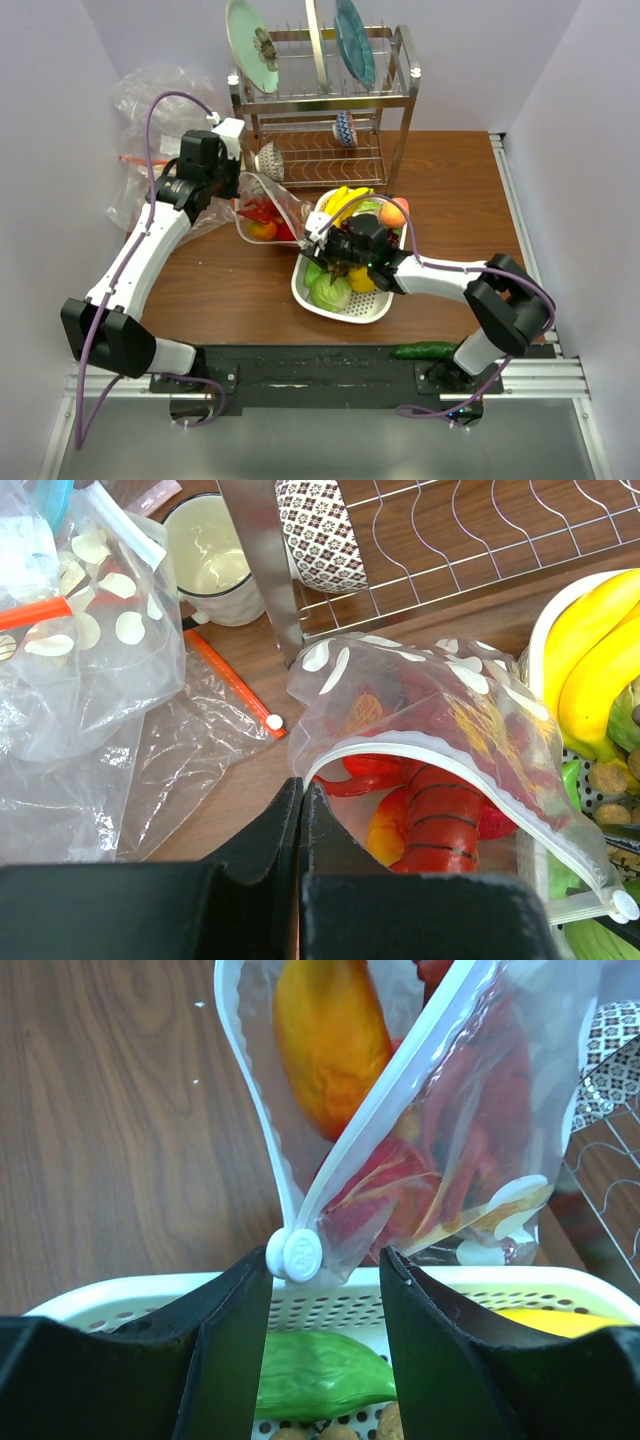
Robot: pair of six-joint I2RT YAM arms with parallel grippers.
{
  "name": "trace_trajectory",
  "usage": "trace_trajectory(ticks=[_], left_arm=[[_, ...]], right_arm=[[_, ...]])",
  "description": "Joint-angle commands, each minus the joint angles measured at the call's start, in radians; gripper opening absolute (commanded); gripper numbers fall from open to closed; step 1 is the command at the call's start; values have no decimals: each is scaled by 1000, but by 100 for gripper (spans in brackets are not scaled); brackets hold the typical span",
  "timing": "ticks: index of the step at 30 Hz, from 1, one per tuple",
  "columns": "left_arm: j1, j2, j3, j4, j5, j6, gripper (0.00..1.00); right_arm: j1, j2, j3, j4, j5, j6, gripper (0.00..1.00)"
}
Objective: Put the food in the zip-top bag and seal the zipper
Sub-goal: Zip the zipper food storage bag at the center of the board.
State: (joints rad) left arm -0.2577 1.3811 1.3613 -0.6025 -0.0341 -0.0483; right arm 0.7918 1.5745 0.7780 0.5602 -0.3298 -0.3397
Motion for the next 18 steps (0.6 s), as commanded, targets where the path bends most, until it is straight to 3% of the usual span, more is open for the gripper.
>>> trace_trajectory(ticks=[1,4,6,7,14,18], left_arm=[[2,-13,30,29,-12,16,0],[2,-10,30,27,-15,16,0],[2,-10,32,27,-16,16,0],[2,-10,32,27,-20,16,0],[2,-8,42,18,-49,18,0],[2,-11,87,-20,-127,13,0]], right_arm=[[3,8,46,98,17,16,49],[3,30,76,78,0,24,36],[3,36,90,54,-6,25,19],[3,38,93,56,15,25,0],[3,-63,29,110,25,88,0],[3,-125,76,-59,-64,129,0]])
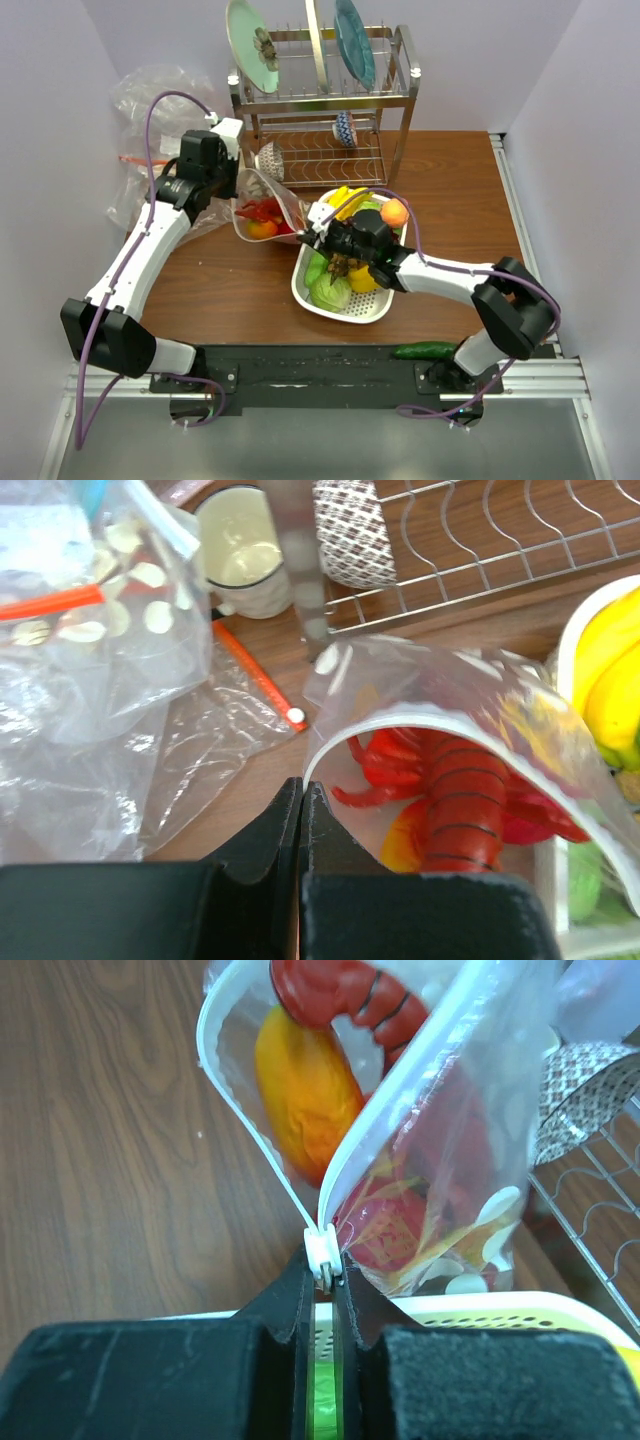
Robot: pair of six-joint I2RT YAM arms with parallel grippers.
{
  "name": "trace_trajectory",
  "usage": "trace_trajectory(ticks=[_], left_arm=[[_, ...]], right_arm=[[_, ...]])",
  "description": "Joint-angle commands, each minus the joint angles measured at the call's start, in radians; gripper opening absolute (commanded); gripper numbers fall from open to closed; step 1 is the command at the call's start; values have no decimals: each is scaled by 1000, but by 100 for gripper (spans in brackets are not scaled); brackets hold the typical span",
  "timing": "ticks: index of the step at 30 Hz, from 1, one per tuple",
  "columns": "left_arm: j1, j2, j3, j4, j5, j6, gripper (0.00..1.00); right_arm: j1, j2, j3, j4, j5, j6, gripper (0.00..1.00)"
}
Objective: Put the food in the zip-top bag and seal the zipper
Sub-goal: Zip the zipper food storage bag at the center of the board.
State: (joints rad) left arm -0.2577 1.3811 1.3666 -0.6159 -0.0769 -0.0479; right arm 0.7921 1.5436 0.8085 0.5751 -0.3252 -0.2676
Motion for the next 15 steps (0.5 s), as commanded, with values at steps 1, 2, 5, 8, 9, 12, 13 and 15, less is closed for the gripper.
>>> trace_trajectory(ticks=[1,2,5,8,9,12,13,15], left_arm=[[2,-13,94,-18,-130,11,0],[2,-16,121,-43,-155,8,0],[2,-27,201,-111,-237,5,0],[1,-30,311,-210,-328,5,0],[2,-28,339,-237,-348,6,0],[1,-11,445,-344,-388,8,0],[2,-5,462,-369,-374,8,0],[2,-14,451,-383,-338,3,0]], right_arm=[[2,-100,79,-107,-80,73,0],[1,-106,93,-135,-89,108,0],[2,-129,133,-205,-136,166,0],[2,-152,179,-282,-152,234,0],[2,-157,191,-320,-155,255,0],[2,-171,230,-378,-179,355,0],[2,-172,238,-385,-187,378,0],[2,-178,236,-385,-205,436,0]])
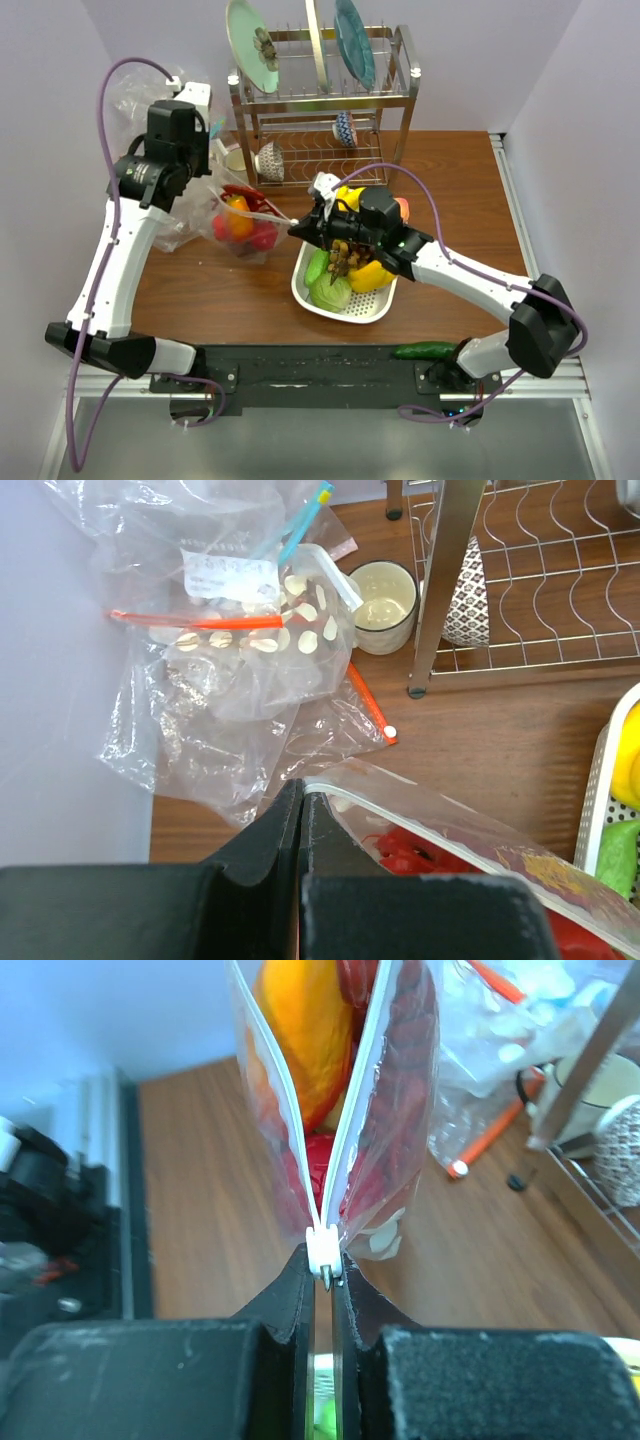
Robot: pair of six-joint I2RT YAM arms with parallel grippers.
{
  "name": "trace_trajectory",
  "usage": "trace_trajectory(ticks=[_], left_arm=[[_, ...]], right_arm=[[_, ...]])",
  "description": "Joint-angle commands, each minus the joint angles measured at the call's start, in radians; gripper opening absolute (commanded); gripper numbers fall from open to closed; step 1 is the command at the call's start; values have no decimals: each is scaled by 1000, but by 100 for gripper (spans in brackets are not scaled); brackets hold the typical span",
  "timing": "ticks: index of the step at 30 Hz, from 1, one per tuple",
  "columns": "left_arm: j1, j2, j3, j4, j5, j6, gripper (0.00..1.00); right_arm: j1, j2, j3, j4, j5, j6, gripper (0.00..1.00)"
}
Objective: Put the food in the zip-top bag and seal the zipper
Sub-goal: Zip the zipper food storage bag at the center of the board.
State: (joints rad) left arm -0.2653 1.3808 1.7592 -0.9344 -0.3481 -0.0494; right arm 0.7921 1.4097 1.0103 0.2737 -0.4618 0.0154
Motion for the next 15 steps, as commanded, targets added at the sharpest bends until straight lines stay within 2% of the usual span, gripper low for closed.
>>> trace_trajectory(ticks=[1,5,9,10,15], left_arm=[[9,-19,43,-49,-34,2,0],[9,-17,-62,-26,-3,-10,0],[9,-93,-222,71,27,-24,1],[9,-112,-254,118,27,-24,11],[9,-161,-348,183,43,-29,33]], right_arm=[[2,-46,30,-79,-75,170,0],[2,-46,22,-68,-101,244,0],[1,-28,37,-128,-92,245,0],[-1,-19,43,-136,-90,244,0],[-14,32,56,-139,-89,267,0]])
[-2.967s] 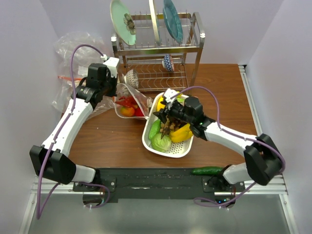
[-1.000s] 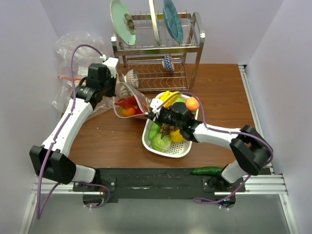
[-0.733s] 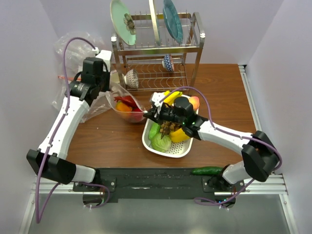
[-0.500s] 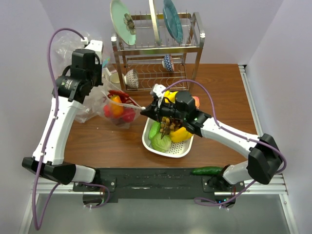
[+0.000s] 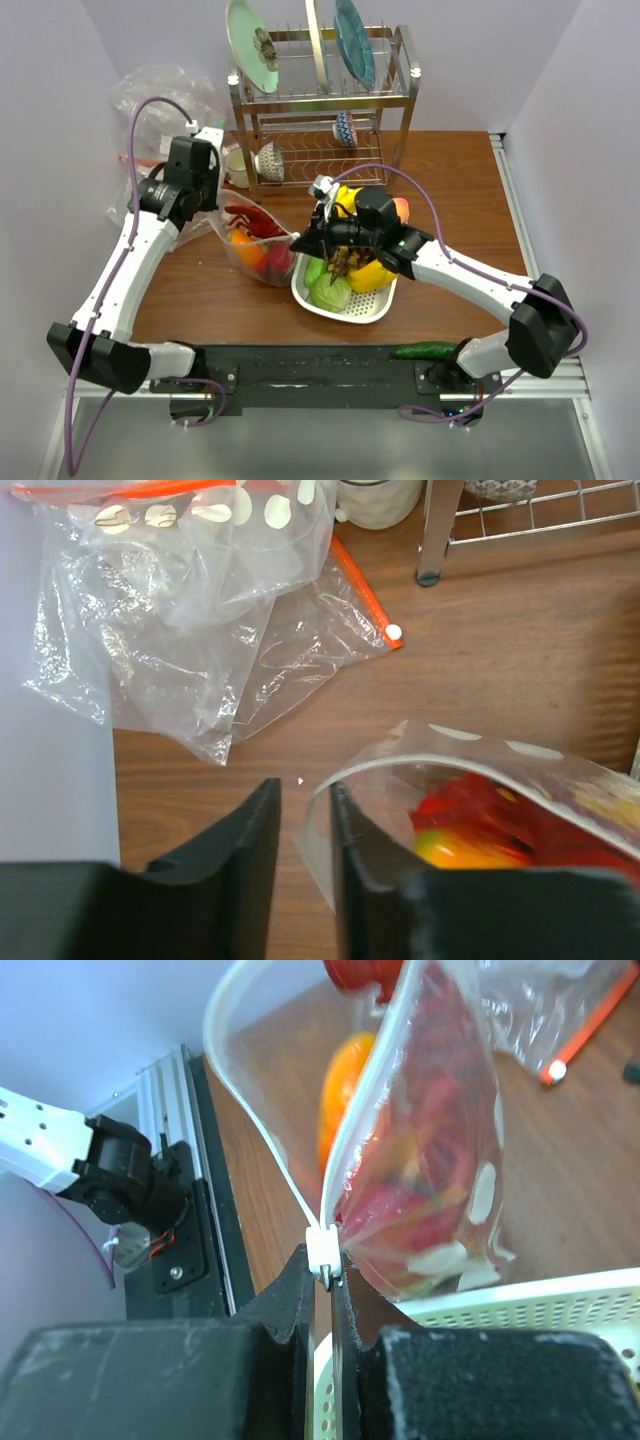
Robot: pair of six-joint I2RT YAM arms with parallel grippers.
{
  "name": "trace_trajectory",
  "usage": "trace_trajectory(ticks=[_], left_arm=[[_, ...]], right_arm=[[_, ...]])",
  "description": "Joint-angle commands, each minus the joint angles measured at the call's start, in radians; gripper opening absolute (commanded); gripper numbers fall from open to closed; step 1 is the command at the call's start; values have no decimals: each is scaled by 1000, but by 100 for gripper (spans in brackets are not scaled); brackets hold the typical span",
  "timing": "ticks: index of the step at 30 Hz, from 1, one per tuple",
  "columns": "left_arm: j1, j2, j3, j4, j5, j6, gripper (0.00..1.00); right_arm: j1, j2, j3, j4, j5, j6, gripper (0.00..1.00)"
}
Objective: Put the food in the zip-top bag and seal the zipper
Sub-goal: Zip the zipper food storage bag at the center of the board.
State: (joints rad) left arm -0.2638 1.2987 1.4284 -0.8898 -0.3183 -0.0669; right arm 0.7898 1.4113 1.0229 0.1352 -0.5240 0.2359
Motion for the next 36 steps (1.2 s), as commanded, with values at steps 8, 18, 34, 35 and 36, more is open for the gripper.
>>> trace_trajectory(ticks=[8,18,34,35,36], left_arm=[[8,-162,4,218,36,4,67],[8,-252,-60,374,546,113,64],[8,-357,-490,721,1292,419,66],[8,-351,-487,686,1317,438,66],[8,-343,-477,660,1375,473,66]], right_arm=[[-35,74,48,9,2,8,0],[-34,71,170,-132,-10,-125,0],[-35,87,223,-193,-142,-300,0],[-34,90,227,-195,-146,-302,0],[-35,90,230,-200,-149,-308,0]])
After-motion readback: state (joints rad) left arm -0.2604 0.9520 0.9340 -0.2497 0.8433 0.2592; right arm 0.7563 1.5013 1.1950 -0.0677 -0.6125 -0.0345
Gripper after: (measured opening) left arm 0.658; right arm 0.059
